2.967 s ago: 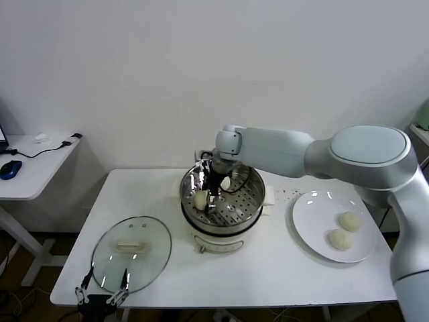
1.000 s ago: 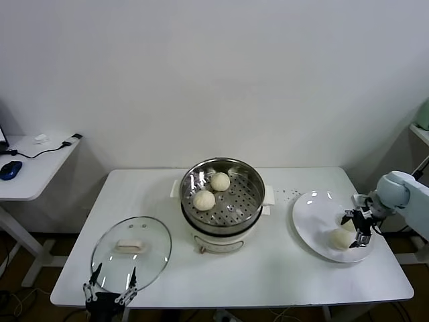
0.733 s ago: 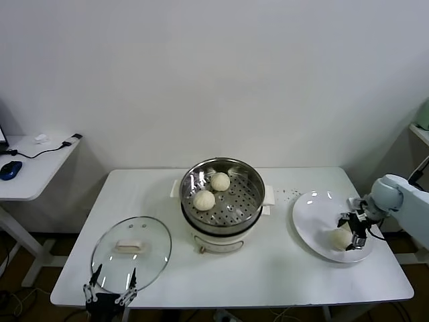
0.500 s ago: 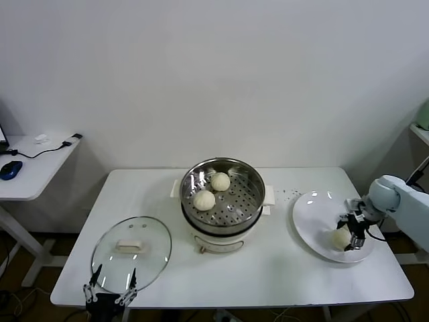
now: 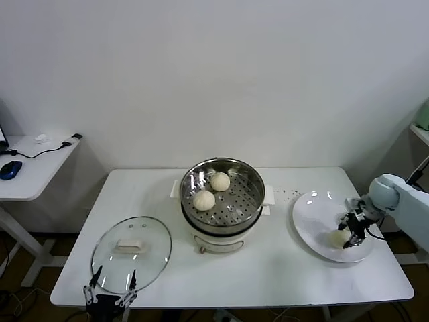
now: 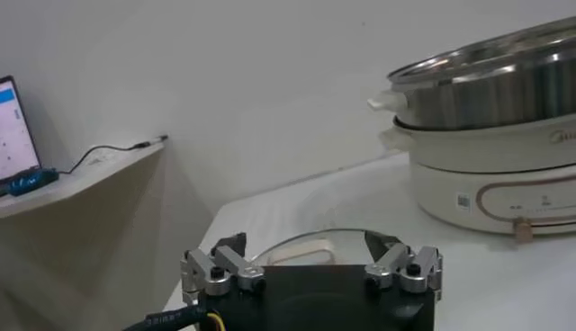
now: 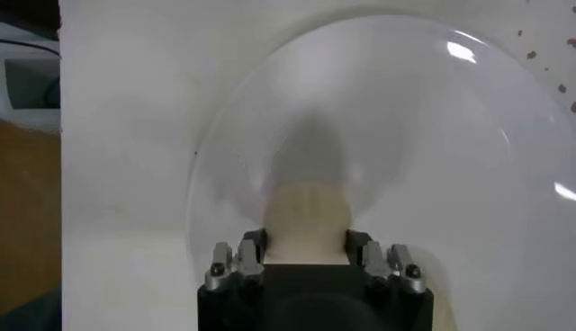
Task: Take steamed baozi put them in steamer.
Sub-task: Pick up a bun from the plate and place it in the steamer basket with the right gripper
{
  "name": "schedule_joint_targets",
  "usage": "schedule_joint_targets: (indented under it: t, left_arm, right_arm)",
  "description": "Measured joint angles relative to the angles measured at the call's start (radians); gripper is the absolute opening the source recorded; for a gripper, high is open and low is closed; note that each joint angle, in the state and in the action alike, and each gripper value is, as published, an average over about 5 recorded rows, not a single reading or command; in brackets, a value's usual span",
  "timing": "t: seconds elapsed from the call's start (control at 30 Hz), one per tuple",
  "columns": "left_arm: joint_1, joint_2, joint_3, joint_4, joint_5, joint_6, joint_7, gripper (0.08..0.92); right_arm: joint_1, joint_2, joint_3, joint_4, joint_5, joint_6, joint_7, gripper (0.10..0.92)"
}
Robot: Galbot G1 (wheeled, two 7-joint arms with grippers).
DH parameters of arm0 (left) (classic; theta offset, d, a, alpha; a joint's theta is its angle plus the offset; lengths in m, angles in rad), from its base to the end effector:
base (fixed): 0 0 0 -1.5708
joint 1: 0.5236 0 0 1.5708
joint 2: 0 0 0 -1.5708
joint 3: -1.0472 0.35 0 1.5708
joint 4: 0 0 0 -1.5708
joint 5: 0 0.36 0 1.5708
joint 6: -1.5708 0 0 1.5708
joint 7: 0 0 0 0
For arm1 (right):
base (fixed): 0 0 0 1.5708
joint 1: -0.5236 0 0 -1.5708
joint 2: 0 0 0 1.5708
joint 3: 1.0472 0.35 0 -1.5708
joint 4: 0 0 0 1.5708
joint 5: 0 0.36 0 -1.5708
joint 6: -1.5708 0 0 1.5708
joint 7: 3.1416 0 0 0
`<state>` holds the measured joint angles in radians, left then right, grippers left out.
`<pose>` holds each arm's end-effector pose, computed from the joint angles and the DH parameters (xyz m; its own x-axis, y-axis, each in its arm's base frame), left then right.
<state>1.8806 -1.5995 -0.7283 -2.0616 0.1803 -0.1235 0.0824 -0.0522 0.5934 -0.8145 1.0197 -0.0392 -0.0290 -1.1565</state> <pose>0.0742 0.0593 -0.3526 -0.9681 -0.0823 0.2366 -0.0135 0.9603 0.2788 0.4986 -0.2796 -0.2394 -0.0351 -0.0826 0.9960 -0.9988 0.0357 -0.0322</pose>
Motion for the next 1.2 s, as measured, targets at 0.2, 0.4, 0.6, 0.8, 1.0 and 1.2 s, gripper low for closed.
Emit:
schedule_joint_targets:
  t: [0.2, 0.4, 0.6, 0.8, 1.0, 1.2]
  left_arm:
    - [0.0, 0.0, 0.001, 0.004, -0.001, -0.001, -0.001, 0.823]
    - [0.001, 0.0, 0.005, 0.008, -0.001, -0.006, -0.002, 0.823]
    - [0.01, -0.004, 0.015, 0.001, 0.0, -0.007, -0.002, 0.823]
    - [0.013, -0.009, 0.018, -0.002, 0.001, -0.008, -0.002, 0.823]
    - [0.01, -0.009, 0.019, 0.001, -0.002, -0.011, -0.003, 0.823]
    - [0.001, -0.01, 0.019, 0.006, -0.004, -0.008, -0.002, 0.823]
  right_arm:
    - [0.054, -0.001, -0.041, 0.017, 0.019, 0.034, -0.014, 0.564]
    - [0.229, 0.032, -0.163, 0.051, 0.018, 0.132, -0.042, 0.56]
    - [0.467, 0.114, -0.314, 0.096, 0.004, 0.298, -0.057, 0.562]
    - [0.654, 0.221, -0.41, 0.152, -0.013, 0.452, -0.056, 0.566]
    - [0.75, 0.334, -0.454, 0.218, -0.037, 0.571, -0.038, 0.564]
    - [0.774, 0.438, -0.466, 0.271, -0.069, 0.643, -0.029, 0.563]
